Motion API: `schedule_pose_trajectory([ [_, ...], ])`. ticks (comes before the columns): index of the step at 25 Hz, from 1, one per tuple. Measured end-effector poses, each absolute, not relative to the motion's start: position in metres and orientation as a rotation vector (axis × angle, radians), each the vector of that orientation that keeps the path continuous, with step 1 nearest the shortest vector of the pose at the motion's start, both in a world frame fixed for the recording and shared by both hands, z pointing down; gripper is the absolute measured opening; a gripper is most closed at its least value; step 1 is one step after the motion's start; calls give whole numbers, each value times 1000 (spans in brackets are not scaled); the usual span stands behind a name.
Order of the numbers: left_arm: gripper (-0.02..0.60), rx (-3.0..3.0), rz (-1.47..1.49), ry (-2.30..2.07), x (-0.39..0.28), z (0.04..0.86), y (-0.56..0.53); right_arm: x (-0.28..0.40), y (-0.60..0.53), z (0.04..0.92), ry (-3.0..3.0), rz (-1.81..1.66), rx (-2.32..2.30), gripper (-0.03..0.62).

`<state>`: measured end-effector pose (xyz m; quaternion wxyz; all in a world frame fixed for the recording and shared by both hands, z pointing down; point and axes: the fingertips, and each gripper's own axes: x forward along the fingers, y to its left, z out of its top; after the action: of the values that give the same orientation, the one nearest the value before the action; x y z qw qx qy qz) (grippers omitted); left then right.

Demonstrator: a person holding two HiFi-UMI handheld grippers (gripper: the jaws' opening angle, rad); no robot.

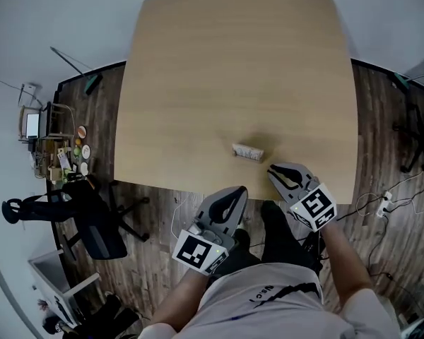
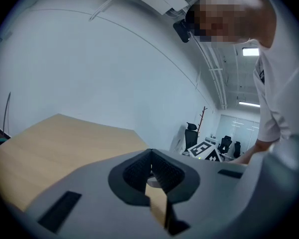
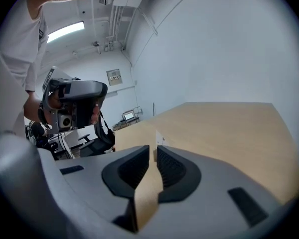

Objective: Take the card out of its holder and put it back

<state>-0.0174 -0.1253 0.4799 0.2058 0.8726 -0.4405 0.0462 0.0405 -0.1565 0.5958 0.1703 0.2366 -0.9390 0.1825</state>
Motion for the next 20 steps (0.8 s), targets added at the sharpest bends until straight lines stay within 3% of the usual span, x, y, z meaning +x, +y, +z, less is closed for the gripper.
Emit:
schedule_pose_trajectory([
  [11,12,2300,182,-1296,-28,510,-129,11,-190,657,-2630,546,545,77],
  [20,12,2279,179,-1311,-44,515,-124,1,-194,650,-2660,441,499,28],
])
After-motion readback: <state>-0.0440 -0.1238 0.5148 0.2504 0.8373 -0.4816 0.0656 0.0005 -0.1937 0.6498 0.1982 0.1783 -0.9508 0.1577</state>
